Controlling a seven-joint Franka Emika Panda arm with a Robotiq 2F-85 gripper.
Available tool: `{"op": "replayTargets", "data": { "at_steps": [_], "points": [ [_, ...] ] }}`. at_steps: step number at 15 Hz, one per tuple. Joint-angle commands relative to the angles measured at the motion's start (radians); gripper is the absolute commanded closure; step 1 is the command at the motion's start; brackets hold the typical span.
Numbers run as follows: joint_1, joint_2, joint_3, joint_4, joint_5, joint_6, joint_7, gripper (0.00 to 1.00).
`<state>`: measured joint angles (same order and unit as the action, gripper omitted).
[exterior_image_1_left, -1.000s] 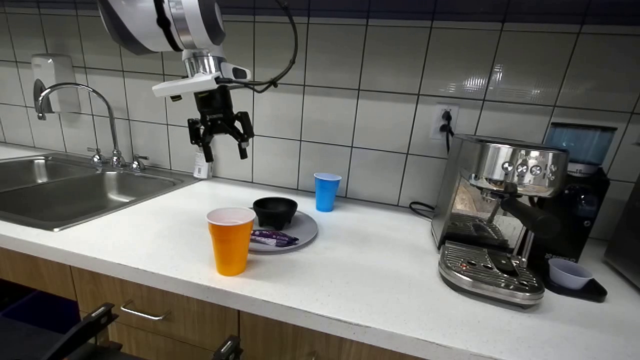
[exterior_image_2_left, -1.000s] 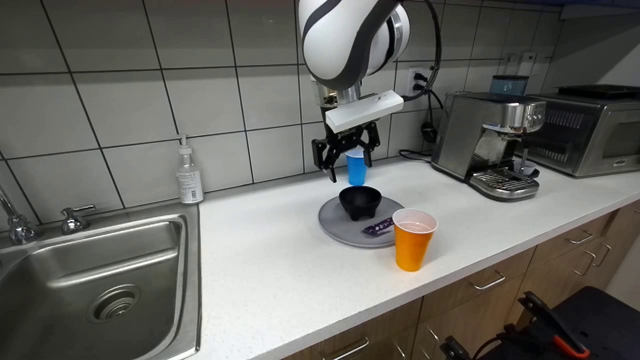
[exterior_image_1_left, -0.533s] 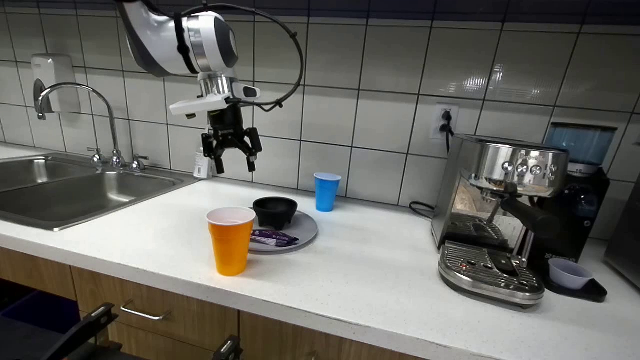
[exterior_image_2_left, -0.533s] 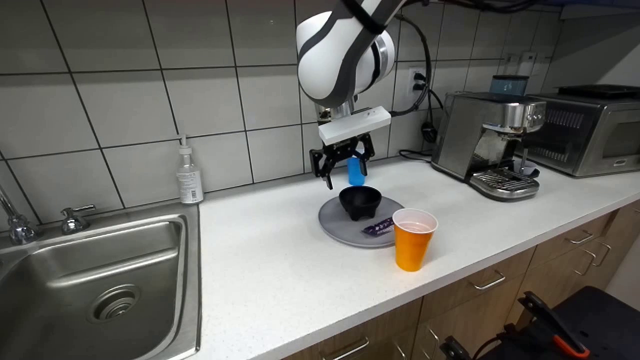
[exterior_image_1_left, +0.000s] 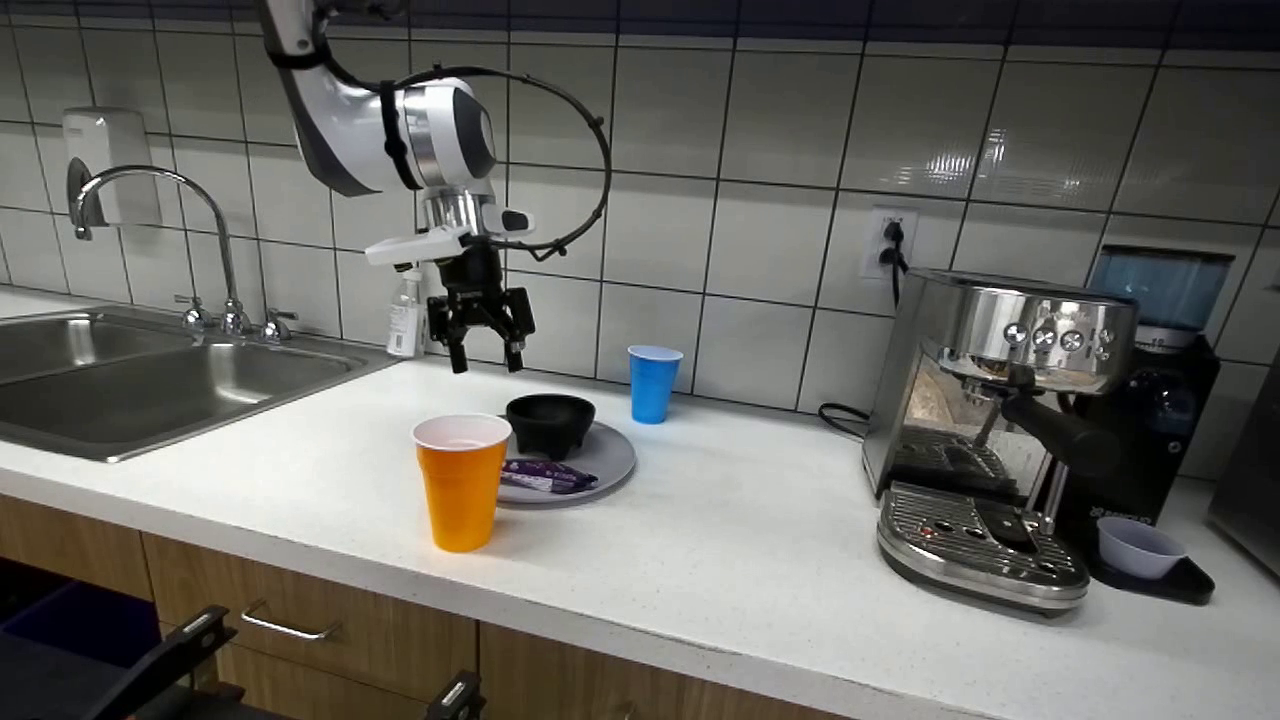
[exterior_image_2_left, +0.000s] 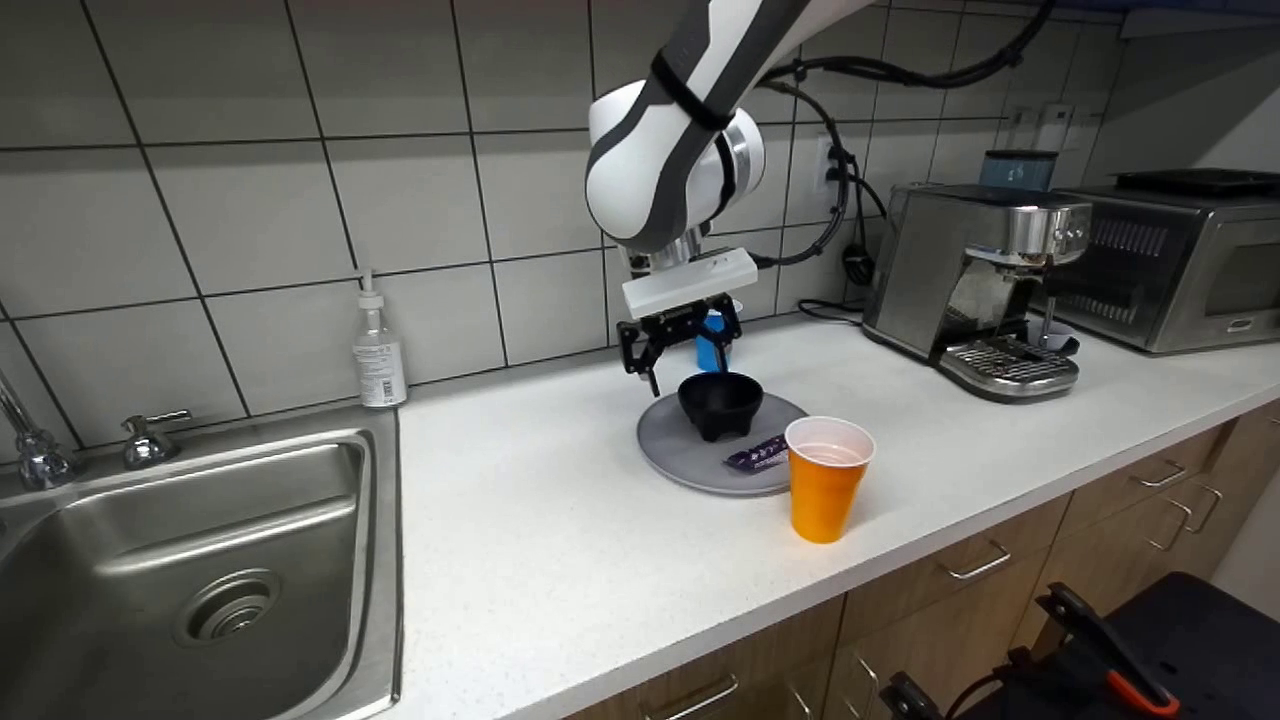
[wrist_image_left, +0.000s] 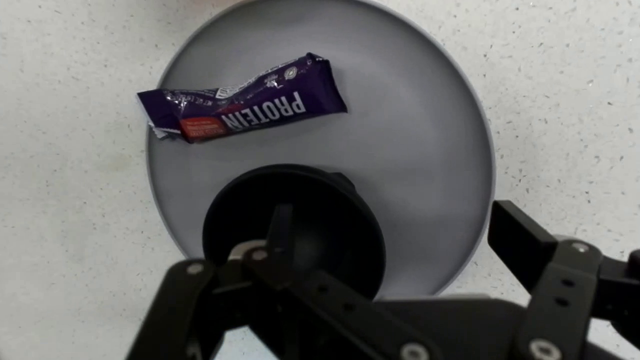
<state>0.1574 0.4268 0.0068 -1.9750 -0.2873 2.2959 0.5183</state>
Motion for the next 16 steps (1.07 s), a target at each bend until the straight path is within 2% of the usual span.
{"op": "replayTargets", "data": {
  "at_steps": [1,16],
  "points": [
    [0.028,0.066,-0.031,0.079,0.034,-0.025,0.039,0.00],
    [0.043,0.245,-0.081,0.271,0.097,-0.040,0.037,0.00]
  ]
}}
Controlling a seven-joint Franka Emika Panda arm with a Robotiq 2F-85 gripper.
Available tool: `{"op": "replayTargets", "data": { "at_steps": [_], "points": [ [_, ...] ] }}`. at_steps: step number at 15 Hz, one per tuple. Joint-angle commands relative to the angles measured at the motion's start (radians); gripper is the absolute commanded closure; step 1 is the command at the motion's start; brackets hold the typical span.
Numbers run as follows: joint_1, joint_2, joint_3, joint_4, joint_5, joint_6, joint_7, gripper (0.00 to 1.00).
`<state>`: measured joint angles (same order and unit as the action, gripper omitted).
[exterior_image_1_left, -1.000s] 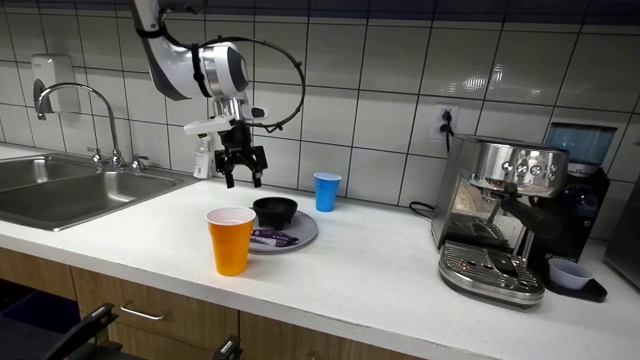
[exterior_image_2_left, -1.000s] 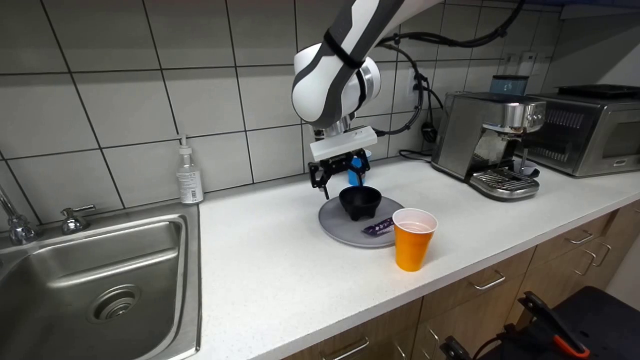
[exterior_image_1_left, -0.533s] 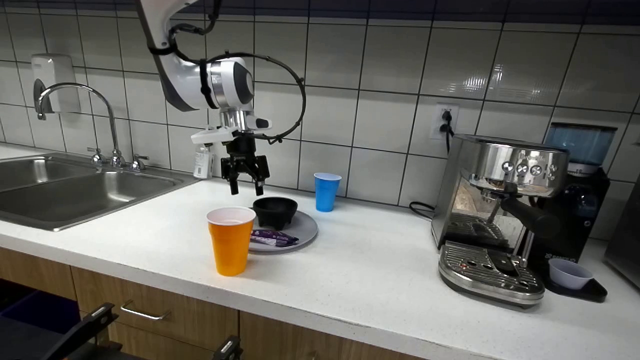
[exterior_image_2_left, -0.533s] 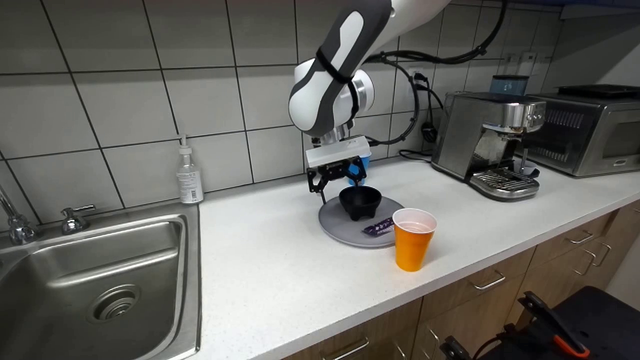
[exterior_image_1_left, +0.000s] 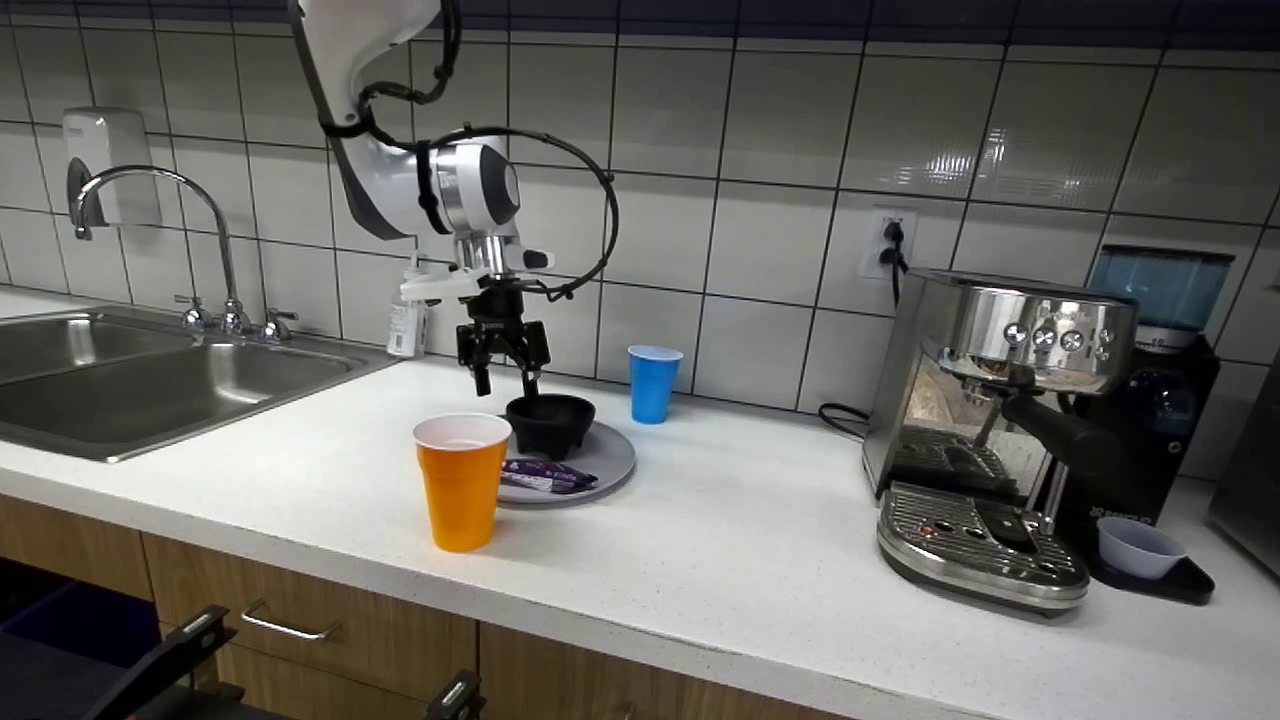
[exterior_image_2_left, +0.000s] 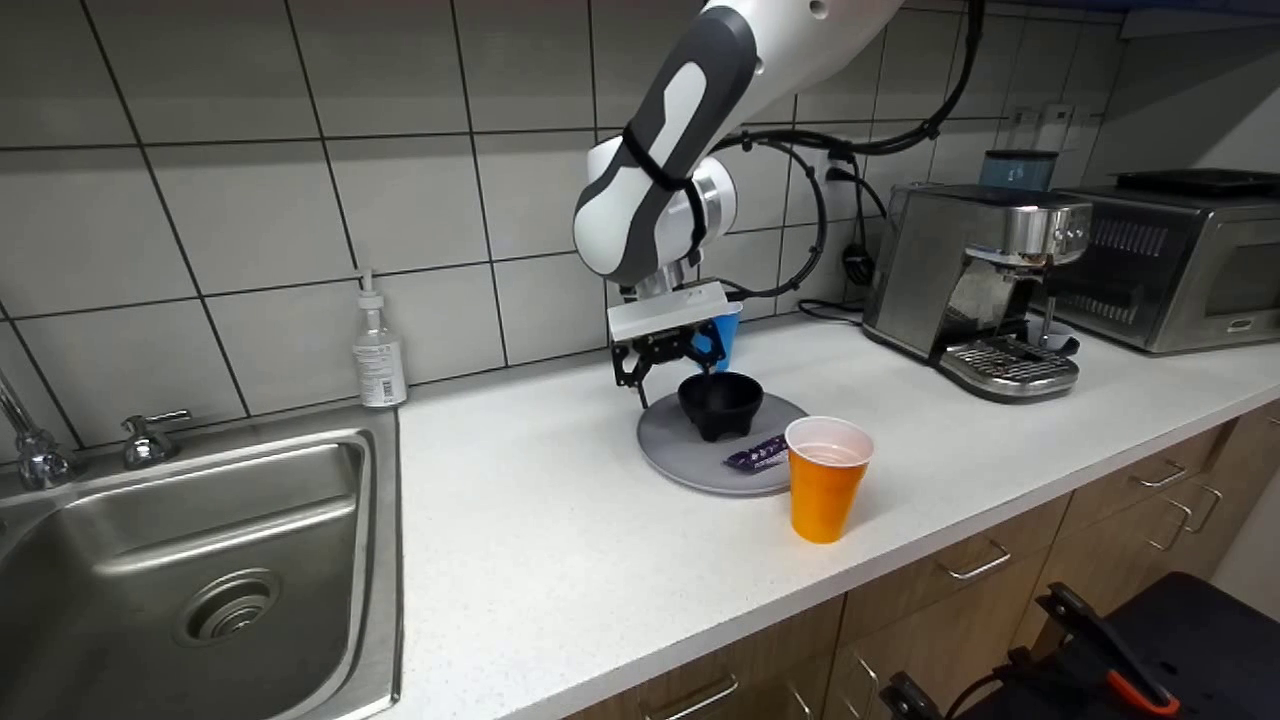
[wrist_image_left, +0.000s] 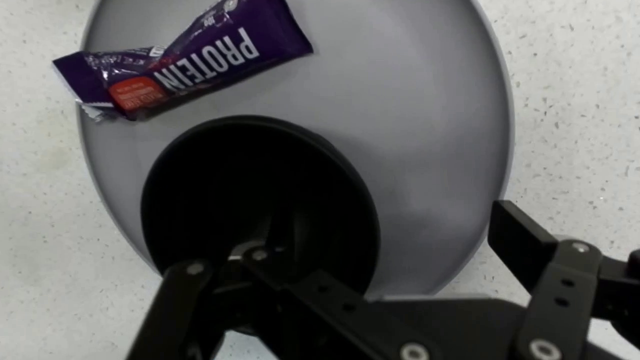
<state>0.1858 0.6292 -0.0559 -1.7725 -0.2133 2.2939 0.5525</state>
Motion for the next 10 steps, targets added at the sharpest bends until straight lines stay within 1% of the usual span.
{"op": "replayTargets", "data": {
  "at_steps": [1,10],
  "points": [
    [0.014,0.051,-0.019,0.078,0.027,-0.039,0.003,0.00],
    [0.005,0.091,-0.024,0.123,0.085,-0.041,-0.007,0.00]
  ]
}}
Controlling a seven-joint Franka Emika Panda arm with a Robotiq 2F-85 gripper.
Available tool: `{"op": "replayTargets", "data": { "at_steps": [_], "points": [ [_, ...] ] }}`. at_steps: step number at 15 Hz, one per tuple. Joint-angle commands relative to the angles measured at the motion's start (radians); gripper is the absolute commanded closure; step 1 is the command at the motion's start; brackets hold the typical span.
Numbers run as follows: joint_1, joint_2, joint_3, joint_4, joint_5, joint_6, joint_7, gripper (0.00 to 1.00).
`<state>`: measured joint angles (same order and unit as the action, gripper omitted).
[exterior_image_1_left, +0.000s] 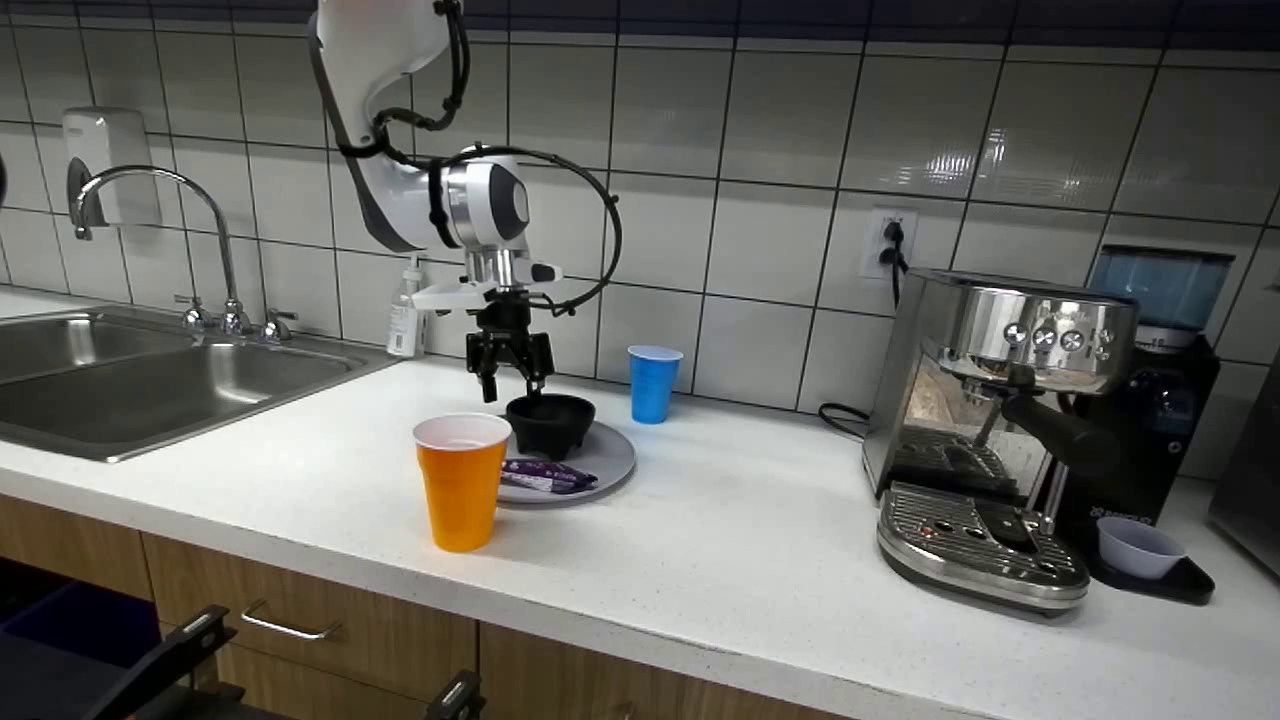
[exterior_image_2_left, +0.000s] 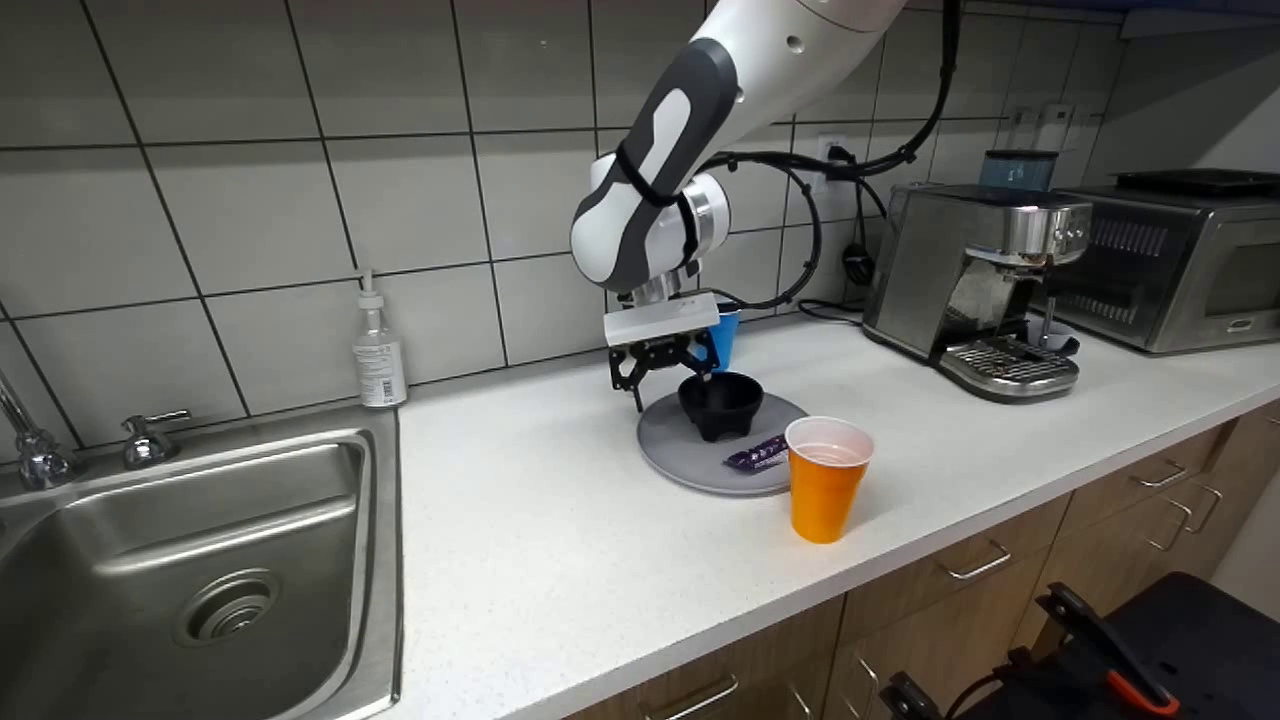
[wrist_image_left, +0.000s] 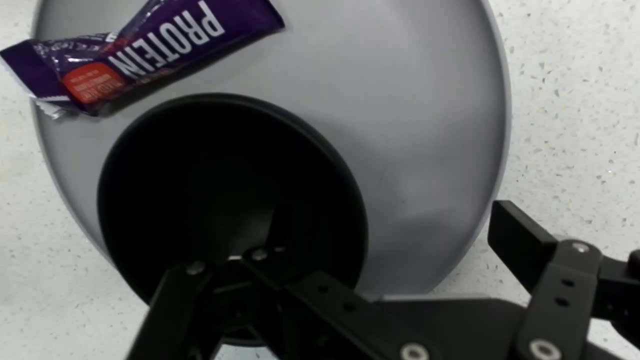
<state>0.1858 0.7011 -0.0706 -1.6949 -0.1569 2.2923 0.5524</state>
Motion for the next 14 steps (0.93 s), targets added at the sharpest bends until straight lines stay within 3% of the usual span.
{"op": "replayTargets", "data": {
  "at_steps": [1,2,3,4,13,14],
  "points": [
    [0.004,0.021,-0.010,0.047,0.034,-0.039,-0.007,0.00],
    [0.004,0.021,-0.011,0.046,0.037,-0.037,-0.008,0.00],
    [0.003,0.022,-0.012,0.047,0.041,-0.037,-0.008,0.25],
    [0.002,0.021,-0.013,0.047,0.043,-0.037,-0.009,0.26],
    [0.000,0.012,-0.013,0.036,0.048,-0.035,-0.020,0.97],
    [-0.001,0.011,-0.013,0.034,0.048,-0.034,-0.021,1.00]
  ]
}}
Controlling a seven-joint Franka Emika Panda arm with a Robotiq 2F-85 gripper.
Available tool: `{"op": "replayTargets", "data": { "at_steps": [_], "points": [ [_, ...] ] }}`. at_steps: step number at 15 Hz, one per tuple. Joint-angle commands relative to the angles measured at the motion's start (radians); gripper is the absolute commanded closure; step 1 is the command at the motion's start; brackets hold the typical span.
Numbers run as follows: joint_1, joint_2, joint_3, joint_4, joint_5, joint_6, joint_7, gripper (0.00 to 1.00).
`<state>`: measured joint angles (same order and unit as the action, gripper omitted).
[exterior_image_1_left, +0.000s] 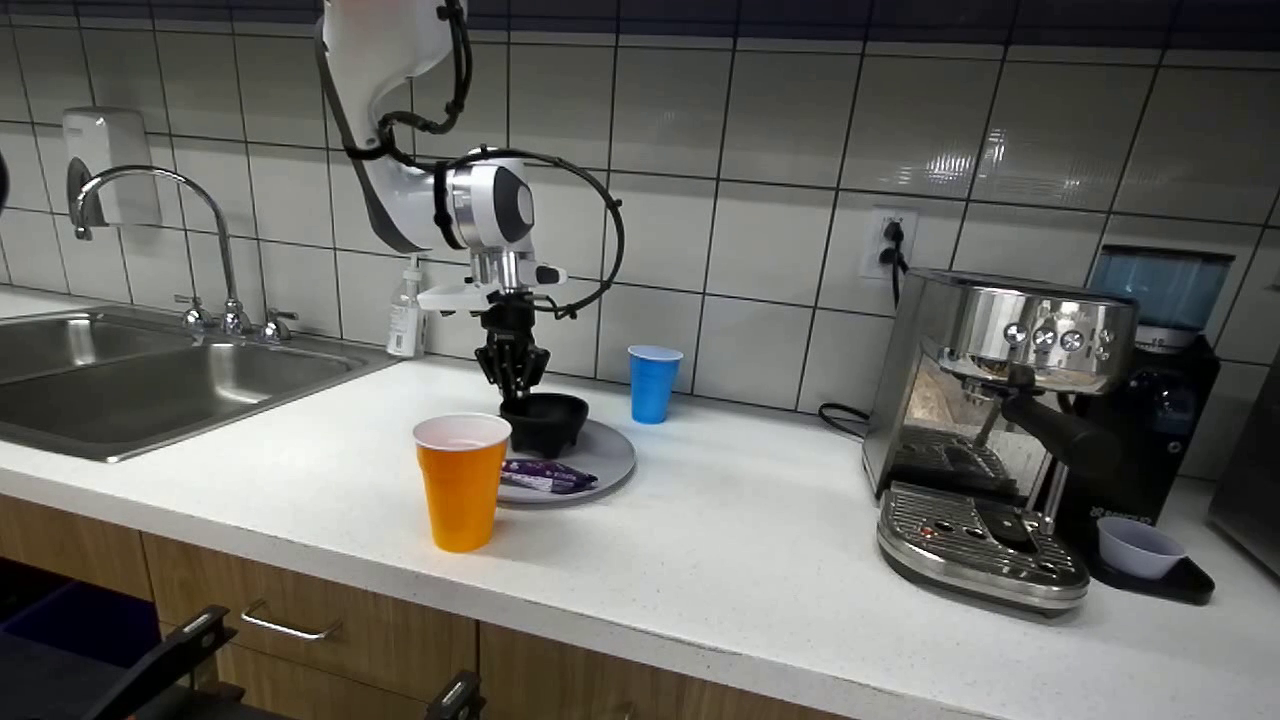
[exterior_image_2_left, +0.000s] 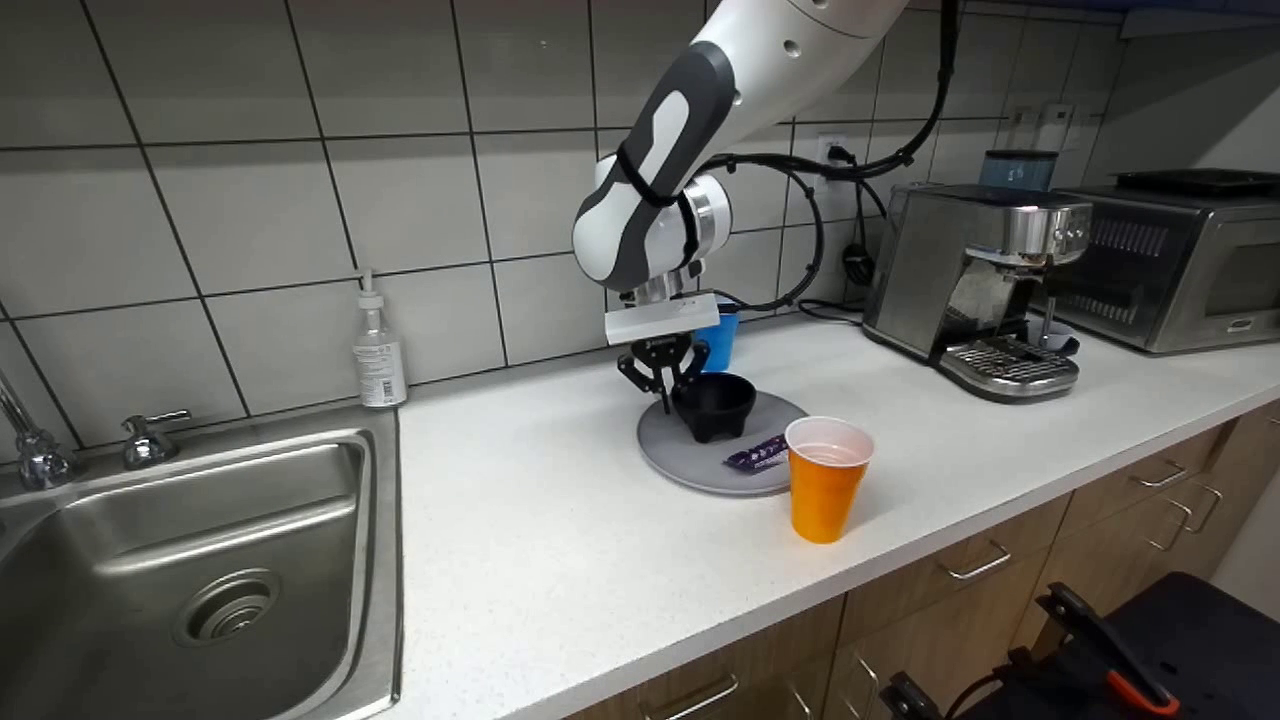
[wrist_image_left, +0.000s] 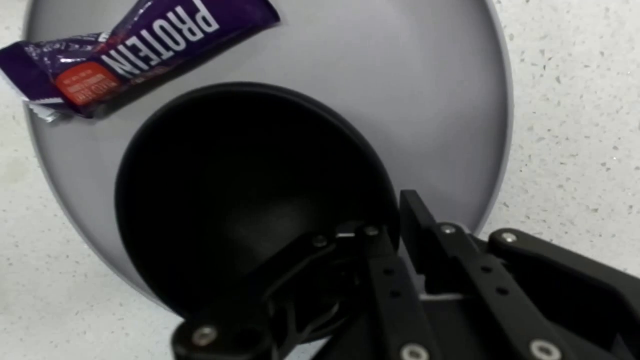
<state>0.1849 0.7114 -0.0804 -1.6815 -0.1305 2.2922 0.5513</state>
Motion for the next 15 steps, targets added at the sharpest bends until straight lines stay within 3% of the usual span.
{"op": "replayTargets", "data": {
  "at_steps": [1,8,15],
  "points": [
    [0.000,-0.001,-0.003,0.020,0.022,-0.034,-0.020,1.00],
    [0.014,-0.039,-0.002,-0.010,0.011,-0.027,-0.023,0.98],
    [0.073,-0.098,0.016,-0.036,-0.002,-0.024,-0.015,0.98]
  ]
}}
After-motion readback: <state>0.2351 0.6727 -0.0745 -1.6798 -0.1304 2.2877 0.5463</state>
